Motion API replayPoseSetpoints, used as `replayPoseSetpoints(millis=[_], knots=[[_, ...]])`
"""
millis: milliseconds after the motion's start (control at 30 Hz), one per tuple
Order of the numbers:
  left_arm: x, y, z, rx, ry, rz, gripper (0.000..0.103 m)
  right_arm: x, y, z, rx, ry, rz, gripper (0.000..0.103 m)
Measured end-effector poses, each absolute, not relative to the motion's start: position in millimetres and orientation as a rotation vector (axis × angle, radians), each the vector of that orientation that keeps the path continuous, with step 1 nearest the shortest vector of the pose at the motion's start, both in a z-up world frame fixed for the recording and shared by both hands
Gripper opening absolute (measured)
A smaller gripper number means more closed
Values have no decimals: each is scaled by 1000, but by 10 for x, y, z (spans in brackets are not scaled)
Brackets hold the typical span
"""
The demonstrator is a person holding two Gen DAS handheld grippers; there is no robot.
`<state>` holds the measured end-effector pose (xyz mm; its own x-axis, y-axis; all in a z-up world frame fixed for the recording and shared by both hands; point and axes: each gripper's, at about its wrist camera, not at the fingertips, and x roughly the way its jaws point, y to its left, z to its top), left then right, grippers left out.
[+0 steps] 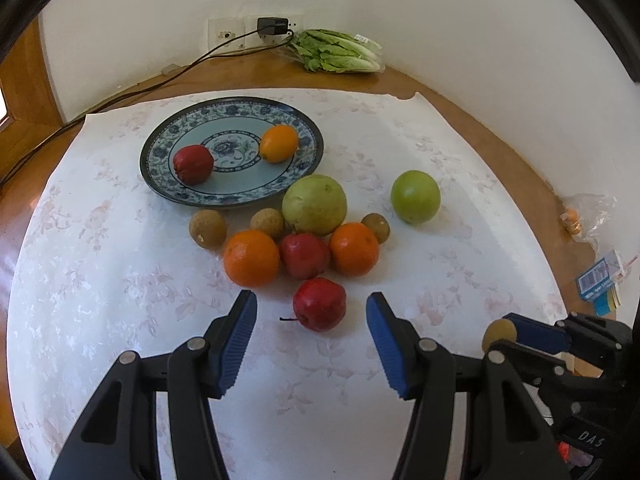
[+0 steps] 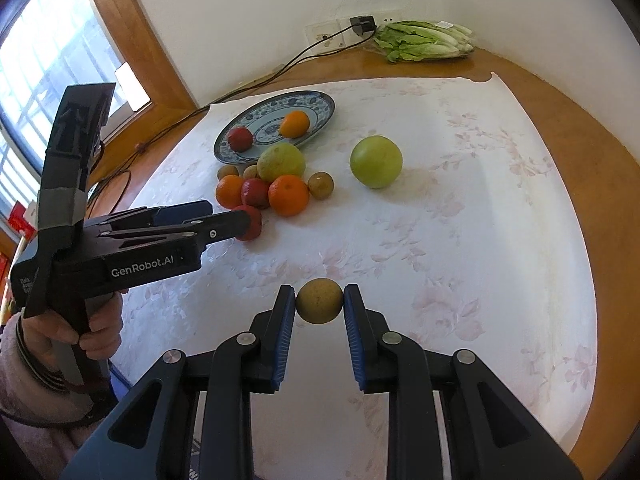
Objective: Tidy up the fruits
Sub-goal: 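Grasp a second red apple with the left tool while the right holds the brown fruit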
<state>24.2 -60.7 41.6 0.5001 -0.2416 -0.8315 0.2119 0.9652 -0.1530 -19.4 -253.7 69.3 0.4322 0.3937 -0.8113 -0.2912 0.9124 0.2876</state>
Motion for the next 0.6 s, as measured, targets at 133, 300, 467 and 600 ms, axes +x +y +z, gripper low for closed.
replayPoseSetpoints(millis=[133,300,467,600], knots=[[273,-592,381,-36,1015,-266,60,-158,-2552,680,118,1042,428,26],[281,-582,369,-43,1012,-266,60,-114,-2569,667,125,1040,433,26],[307,-598,370,-44,1001,-277,59,-70,-2607,649,136,1040,425,26],[322,-638,374,-25,988,-279,58,-34,-2640,630,149,1043,418,26]])
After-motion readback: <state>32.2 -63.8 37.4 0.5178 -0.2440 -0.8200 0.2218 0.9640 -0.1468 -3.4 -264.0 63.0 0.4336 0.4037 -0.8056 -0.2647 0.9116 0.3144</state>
